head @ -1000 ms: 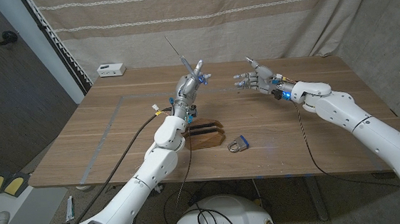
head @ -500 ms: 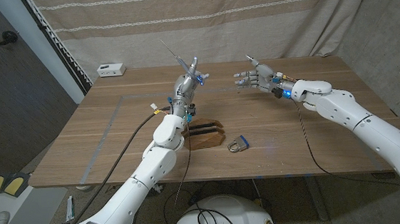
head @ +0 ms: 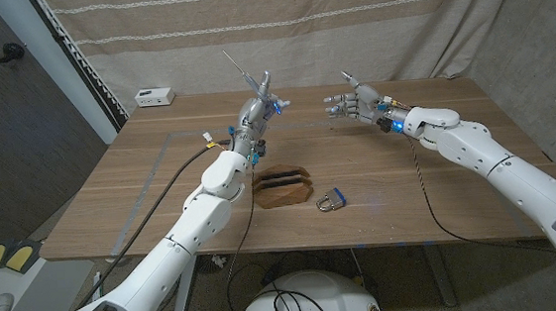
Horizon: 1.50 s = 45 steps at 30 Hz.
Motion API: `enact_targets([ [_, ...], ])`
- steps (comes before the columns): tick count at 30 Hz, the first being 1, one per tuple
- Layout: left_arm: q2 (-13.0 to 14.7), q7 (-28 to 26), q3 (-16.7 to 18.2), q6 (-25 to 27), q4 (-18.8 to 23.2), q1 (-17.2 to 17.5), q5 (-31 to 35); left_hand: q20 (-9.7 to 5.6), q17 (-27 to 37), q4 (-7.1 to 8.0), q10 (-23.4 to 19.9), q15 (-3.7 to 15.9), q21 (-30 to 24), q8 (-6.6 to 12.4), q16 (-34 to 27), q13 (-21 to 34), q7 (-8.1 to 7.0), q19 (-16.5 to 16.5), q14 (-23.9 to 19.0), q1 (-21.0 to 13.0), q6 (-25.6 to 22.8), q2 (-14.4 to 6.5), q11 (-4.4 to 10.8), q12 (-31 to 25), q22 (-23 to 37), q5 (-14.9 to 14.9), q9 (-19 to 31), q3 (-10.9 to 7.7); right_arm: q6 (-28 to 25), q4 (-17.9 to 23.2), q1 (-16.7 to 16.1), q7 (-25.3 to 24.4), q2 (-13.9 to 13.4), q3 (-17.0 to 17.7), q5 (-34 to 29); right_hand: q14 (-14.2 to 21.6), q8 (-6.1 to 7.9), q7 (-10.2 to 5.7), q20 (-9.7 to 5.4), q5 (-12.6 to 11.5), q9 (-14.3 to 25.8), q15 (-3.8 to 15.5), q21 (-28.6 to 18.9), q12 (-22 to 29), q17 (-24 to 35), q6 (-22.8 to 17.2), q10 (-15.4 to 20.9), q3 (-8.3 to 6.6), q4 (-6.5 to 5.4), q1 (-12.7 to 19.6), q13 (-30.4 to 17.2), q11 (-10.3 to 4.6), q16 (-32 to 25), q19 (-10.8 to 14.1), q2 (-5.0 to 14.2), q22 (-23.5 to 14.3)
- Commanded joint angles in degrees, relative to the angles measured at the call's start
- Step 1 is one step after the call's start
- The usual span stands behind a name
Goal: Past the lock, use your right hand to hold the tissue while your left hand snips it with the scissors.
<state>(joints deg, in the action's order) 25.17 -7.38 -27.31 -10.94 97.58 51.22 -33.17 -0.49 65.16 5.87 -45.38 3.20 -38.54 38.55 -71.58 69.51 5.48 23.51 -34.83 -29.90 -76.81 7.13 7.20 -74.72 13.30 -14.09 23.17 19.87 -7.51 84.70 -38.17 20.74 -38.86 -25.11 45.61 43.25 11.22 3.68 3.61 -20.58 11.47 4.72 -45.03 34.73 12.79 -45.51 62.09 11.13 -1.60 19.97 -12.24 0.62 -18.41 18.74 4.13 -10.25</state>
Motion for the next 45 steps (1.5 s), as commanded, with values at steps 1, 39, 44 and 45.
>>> enact_targets([
  [1,4.1,2.9,0.5,4.3,3.0,-0.8,-1.1,0.47,-1.1,1.09,1.9,4.94,0.7,-0.33,1.3,2.1,4.72,-0.7,1.5,6.4,3.7,4.6,-0.63,-16.0,0.1,0.8,0.5,1.34,1.2,-1.3,0.9,0.8,0.6,0.1,-0.3,-0.3,-0.14,-0.06,0.23,-0.3,0.1,0.91,0.3,-0.3,0.0,0.3,-0.6,0.41,0.1,-0.5,0.0,-0.02,0.3,0.1,-0.15,-0.3],
  [39,9.2,1.9,2.3,6.6,8.5,1.7,0.4,1.53,-4.0,-0.94,8.1,3.66,4.0,-2.1,4.7,1.9,4.45,-2.2,5.4,13.5,7.3,4.1,-1.84,-16.1,-0.5,2.6,1.8,0.87,1.4,0.1,-1.1,-0.8,-0.8,1.1,-0.5,-1.6,-0.17,-0.3,0.7,-0.6,0.1,0.27,1.4,-1.0,-0.2,2.0,-1.5,0.81,0.17,-1.0,-0.3,-0.08,1.0,-0.2,-0.21,-0.3],
  [44,9.3,2.3,2.2,6.7,8.3,1.5,0.2,1.51,-4.1,-1.4,8.0,3.64,4.1,-2.2,4.7,1.9,4.43,-2.1,5.2,13.5,7.1,4.1,-1.78,-16.1,-0.4,2.5,1.7,0.82,1.8,0.4,-1.5,-1.3,-1.0,1.2,-0.8,-1.9,-0.12,-0.33,0.71,-0.7,0.1,0.26,1.6,-1.1,-0.2,2.1,-1.7,0.82,0.25,-1.0,-0.5,-0.12,1.1,-0.1,-0.19,-0.3],
  [45,9.2,2.5,2.2,6.5,8.1,1.4,0.1,1.49,-4.0,-1.47,7.8,3.52,4.2,-2.21,4.6,1.9,4.44,-2.1,5.2,13.5,7.0,4.1,-1.84,-16.1,-0.3,2.4,1.7,0.81,1.9,0.5,-1.6,-1.4,-1.0,1.2,-0.8,-2.0,-0.11,-0.35,0.68,-0.7,0.1,0.29,1.6,-1.1,-0.2,2.1,-1.8,0.82,0.27,-0.9,-0.5,-0.16,1.1,-0.1,-0.19,-0.3],
])
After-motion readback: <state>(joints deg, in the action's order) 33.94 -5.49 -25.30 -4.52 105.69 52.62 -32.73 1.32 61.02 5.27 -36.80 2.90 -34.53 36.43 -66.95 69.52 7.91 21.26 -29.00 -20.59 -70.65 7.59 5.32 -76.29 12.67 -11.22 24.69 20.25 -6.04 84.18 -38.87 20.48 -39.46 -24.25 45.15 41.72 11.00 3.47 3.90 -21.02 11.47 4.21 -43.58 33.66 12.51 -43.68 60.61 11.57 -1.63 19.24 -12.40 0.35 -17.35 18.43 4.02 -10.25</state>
